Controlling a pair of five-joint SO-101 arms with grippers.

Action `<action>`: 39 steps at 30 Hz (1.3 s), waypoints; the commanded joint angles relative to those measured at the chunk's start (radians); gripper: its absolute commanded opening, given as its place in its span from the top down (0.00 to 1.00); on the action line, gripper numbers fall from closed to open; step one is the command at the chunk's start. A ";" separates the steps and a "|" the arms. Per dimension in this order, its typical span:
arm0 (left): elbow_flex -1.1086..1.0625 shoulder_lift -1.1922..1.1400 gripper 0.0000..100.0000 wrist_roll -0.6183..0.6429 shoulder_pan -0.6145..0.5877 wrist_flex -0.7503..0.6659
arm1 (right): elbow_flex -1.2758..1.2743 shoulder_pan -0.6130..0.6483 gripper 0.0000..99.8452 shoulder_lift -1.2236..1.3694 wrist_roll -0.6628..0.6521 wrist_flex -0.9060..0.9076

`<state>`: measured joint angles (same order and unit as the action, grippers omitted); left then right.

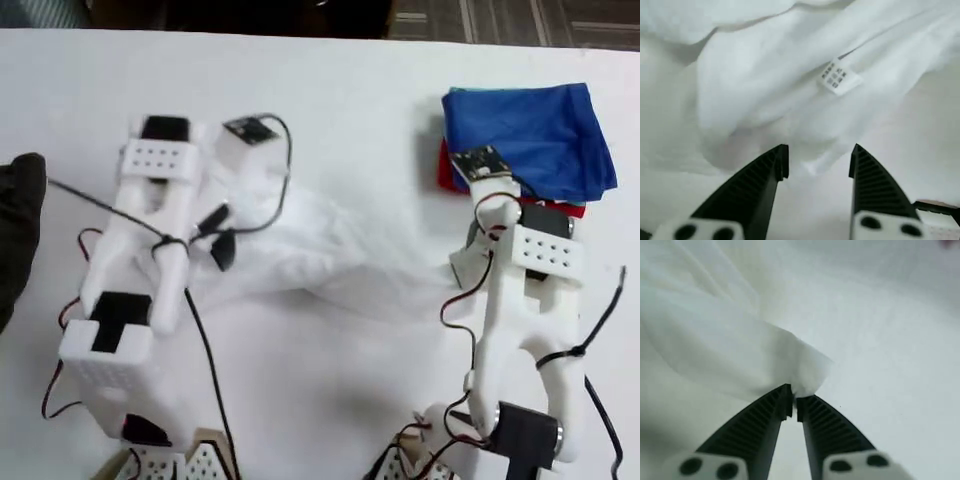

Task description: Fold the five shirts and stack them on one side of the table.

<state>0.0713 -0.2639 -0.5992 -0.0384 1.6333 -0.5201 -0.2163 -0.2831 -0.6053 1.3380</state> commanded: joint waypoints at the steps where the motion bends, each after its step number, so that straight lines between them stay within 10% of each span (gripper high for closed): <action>1: -0.136 0.011 0.79 0.005 0.048 -0.100 | 0.006 -0.042 0.98 -0.005 -0.018 -0.005; 22: -0.553 0.516 0.79 -0.018 0.276 0.020 | 0.012 -0.068 0.98 -0.005 -0.018 -0.054; 39: -0.562 0.249 0.79 0.052 0.084 -0.384 | 0.012 -0.071 0.98 -0.005 -0.017 -0.050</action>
<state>-0.4964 0.0476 -0.5516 0.0506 1.2850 -0.5201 -0.2762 -0.2831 -0.6160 1.2935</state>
